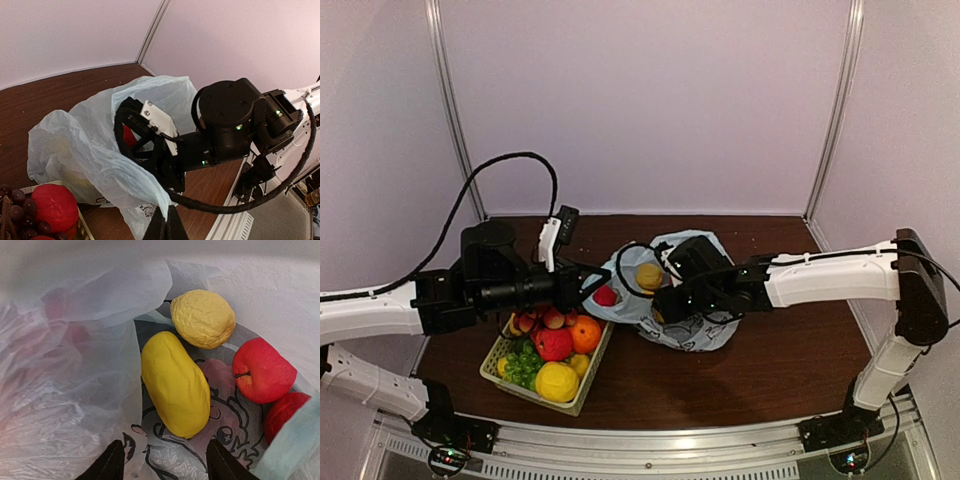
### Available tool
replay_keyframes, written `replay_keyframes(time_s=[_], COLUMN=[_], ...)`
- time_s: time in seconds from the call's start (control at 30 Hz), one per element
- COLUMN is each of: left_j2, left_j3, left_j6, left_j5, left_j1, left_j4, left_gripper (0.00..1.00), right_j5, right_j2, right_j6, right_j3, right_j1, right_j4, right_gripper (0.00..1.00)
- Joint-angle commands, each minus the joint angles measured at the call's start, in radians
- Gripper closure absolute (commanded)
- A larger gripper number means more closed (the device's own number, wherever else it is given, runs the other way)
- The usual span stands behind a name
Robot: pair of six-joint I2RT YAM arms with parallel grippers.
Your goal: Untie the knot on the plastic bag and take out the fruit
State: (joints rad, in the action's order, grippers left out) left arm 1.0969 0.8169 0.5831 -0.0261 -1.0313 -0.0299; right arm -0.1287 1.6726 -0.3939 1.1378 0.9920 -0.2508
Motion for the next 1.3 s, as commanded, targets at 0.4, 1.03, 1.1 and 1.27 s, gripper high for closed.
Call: replay_keyframes(time_s=[0.4,1.03,1.1,1.27], left_j2=[-0.018,-0.032,-0.029,-0.021], left_j3=[-0.003,0.004,0.005,0.015], left_j6=[0.015,0.029,0.032,0.036], left_j5=[0.005,0.011,0.011,0.027], left_j1=[-0.005,-0.005,-0.005,-0.005], left_j4=[-0.011,0.020,0.023,0.039], left_gripper=[1.00,1.00,1.00,1.00], right_j5=[0.166,0.179,0.187,0.194], right_j2=[0.209,0.388,0.381,0.337], right_j6=[0.253,0.380,0.380,0.380], right_j3=[0.093,0.205,0.200,0.162], right_j1=[-0.093,-0.139,-0.140,-0.142], right_j4=[0.076,0.123,0.122,0.134], right_gripper=[0.34,0.38,0.46,0.62])
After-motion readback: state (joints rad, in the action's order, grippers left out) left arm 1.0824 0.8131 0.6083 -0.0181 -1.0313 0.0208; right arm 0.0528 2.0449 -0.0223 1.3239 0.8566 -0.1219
